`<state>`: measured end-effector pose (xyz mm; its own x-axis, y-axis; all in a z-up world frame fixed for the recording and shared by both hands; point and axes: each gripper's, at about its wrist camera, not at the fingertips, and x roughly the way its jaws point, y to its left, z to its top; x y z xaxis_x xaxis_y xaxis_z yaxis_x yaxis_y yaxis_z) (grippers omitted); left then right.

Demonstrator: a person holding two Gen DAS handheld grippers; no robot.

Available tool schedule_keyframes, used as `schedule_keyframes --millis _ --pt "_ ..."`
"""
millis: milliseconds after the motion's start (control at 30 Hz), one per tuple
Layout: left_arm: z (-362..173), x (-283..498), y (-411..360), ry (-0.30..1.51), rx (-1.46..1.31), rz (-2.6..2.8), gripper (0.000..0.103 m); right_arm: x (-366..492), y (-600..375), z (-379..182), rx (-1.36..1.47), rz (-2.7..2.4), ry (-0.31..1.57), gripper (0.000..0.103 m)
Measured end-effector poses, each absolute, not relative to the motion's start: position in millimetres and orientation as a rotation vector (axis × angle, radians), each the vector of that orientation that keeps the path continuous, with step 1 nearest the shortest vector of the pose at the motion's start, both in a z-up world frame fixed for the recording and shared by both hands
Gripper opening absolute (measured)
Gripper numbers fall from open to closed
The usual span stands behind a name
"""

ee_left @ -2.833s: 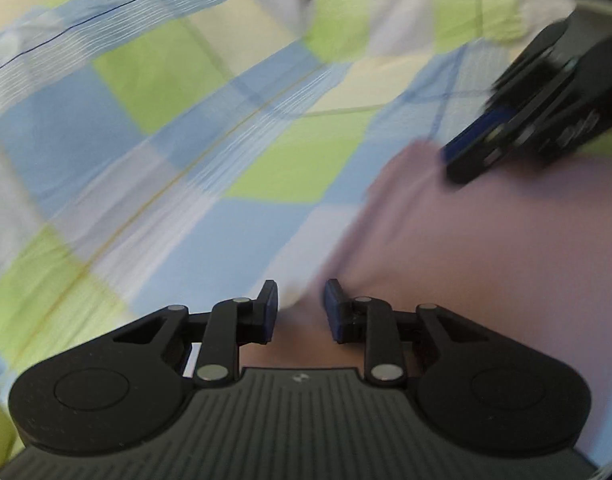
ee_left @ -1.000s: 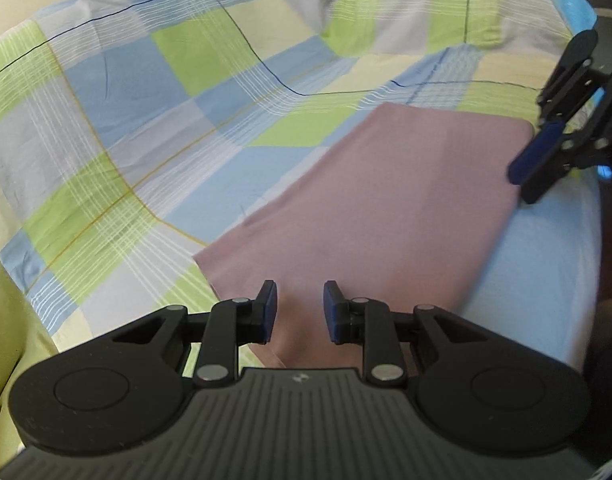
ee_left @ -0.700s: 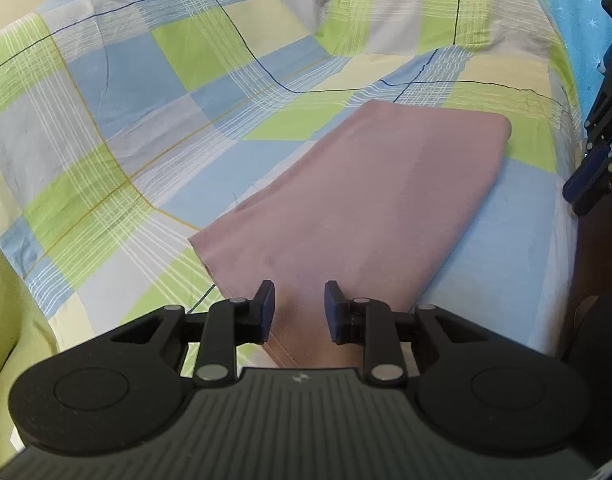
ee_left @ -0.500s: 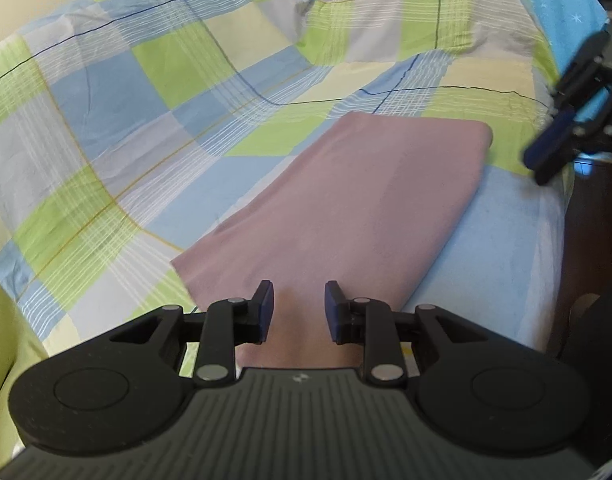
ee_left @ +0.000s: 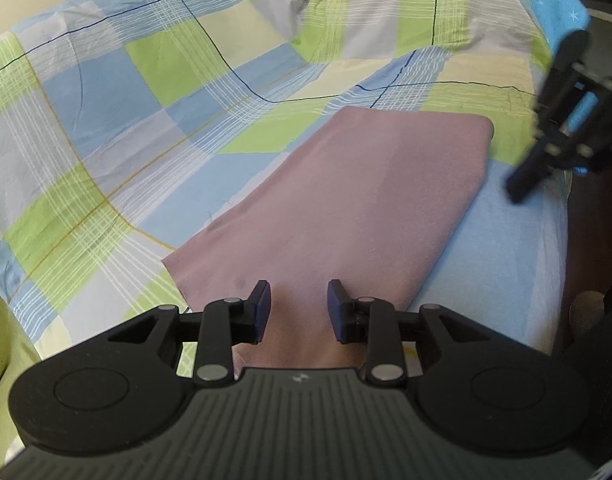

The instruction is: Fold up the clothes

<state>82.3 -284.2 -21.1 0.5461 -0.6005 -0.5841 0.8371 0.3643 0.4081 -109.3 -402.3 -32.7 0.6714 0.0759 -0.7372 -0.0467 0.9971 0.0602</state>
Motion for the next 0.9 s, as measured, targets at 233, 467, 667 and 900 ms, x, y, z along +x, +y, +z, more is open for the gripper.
schedule_keyframes --millis 233,467,667,900 --pt "-19 77 -276 0.368 0.746 -0.95 0.027 -141 -388 -54 0.004 0.027 0.995 0.017" --pt "-15 74 -275 0.36 0.753 -0.944 0.029 -126 -399 -22 -0.015 -0.052 0.74 0.017" --pt "-17 76 -276 0.366 0.749 -0.941 0.03 -90 -391 -41 -0.247 -0.069 0.747 0.016" --pt "-20 79 -275 0.361 0.749 -0.949 0.031 -79 -385 -47 -0.27 -0.057 0.729 0.0"
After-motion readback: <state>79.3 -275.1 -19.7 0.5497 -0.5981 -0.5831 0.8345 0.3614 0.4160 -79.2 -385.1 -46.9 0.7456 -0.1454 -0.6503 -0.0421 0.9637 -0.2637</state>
